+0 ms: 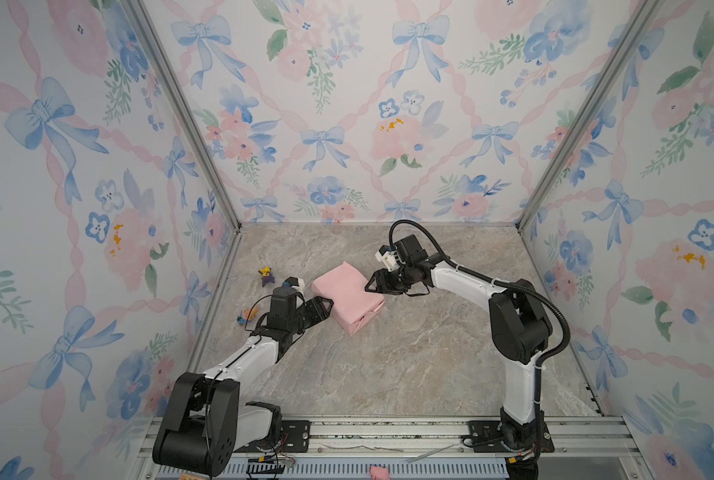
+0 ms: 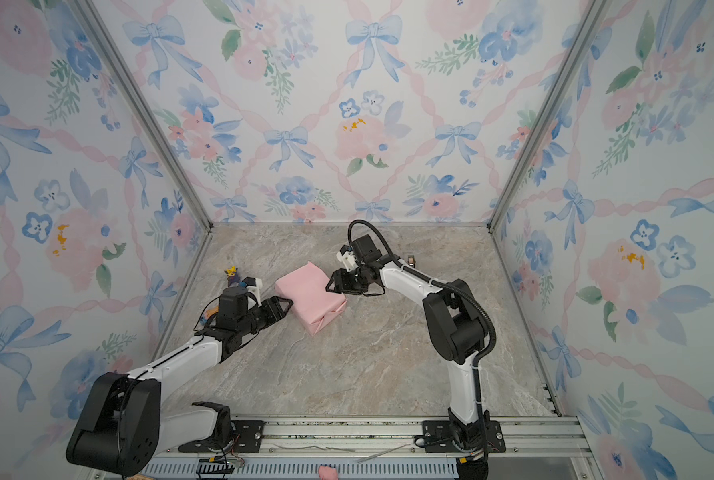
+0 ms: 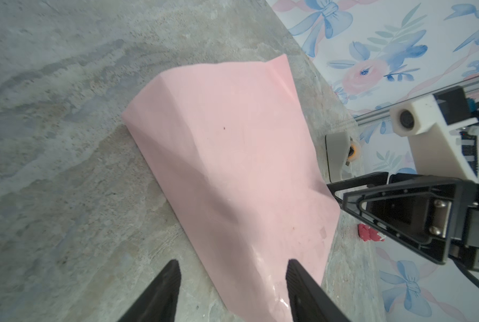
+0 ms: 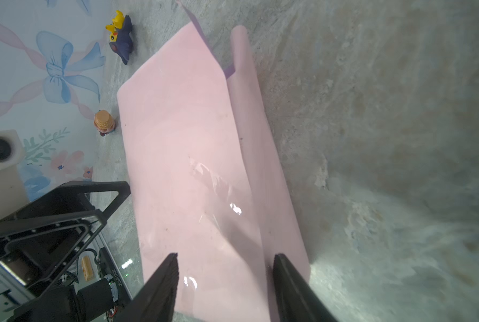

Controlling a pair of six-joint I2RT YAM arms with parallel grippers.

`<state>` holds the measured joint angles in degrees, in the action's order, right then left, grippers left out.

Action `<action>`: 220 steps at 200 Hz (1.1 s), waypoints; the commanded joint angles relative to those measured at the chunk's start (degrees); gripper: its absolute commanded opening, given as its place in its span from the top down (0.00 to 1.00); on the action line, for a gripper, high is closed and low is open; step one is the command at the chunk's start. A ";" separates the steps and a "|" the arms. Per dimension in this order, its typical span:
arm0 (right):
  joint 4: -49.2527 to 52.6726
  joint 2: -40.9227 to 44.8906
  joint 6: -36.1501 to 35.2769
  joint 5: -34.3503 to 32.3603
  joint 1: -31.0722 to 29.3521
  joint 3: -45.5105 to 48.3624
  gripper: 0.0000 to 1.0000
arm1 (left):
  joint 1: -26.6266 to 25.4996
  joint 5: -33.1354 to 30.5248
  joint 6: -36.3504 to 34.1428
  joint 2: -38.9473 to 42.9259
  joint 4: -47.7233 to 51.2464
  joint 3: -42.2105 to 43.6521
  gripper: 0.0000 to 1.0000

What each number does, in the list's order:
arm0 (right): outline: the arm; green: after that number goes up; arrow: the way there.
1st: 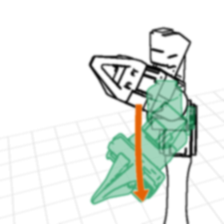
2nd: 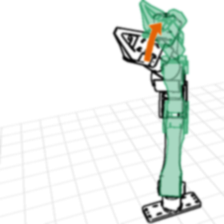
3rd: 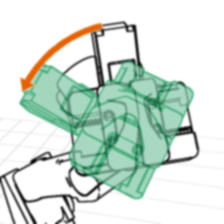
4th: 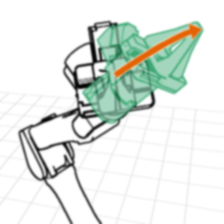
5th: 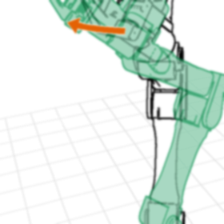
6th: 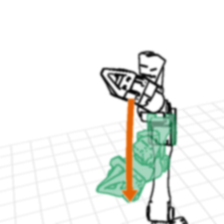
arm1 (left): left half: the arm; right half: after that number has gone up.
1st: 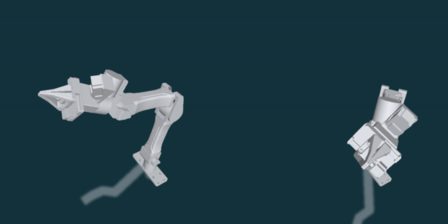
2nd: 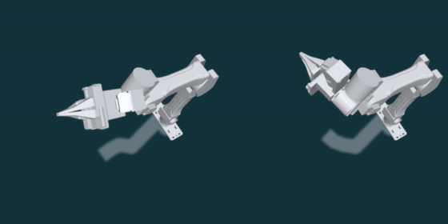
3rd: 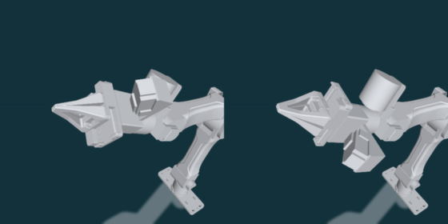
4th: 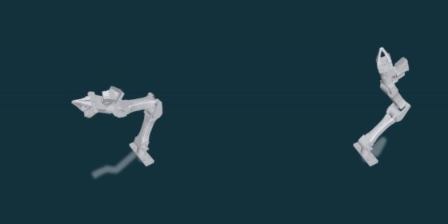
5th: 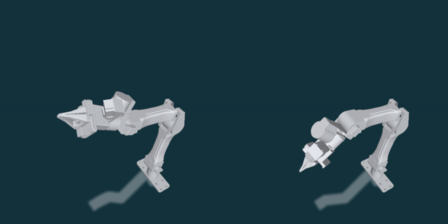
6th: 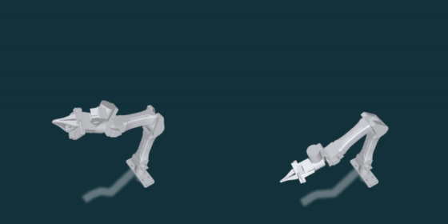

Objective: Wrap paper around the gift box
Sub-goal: 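Release the box and draw both grippers back from the pink box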

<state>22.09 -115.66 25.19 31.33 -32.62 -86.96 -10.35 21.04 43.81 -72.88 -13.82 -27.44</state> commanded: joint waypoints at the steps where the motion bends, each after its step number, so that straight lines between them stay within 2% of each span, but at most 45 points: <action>1: -0.53 3.39 2.32 3.74 -0.34 4.80 0.44 | 0.17 4.18 1.01 -3.40 -5.35 -1.38 0.38; 44: -0.82 7.98 4.56 5.29 -2.33 9.91 0.45 | -1.51 5.50 -2.11 -9.30 -7.00 -5.52 0.40; 72: 1.80 9.97 5.85 1.69 1.00 10.78 0.41 | -1.64 5.17 -2.61 -10.61 -6.99 -6.16 0.39; 90: 3.30 7.97 5.48 1.77 2.62 7.65 0.40 | -1.64 5.15 -2.66 -11.66 -6.96 -5.87 0.39; 127: 8.82 -0.54 2.36 2.22 2.23 -3.09 0.41 | -1.67 4.95 -2.93 -13.61 -7.00 -5.60 0.39; 168: 10.10 -6.65 1.75 4.43 1.34 -8.46 0.48 | -2.38 5.17 -3.63 -14.92 -6.96 -6.62 0.44; 220: 6.78 -6.71 1.31 5.75 0.90 -7.98 0.64 | -5.20 4.24 -5.60 -16.33 -7.01 -8.89 0.51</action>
<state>29.32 -122.80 27.24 36.03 -30.92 -94.17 -13.96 25.26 40.69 -87.96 -20.71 -34.35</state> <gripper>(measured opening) 0.384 0.503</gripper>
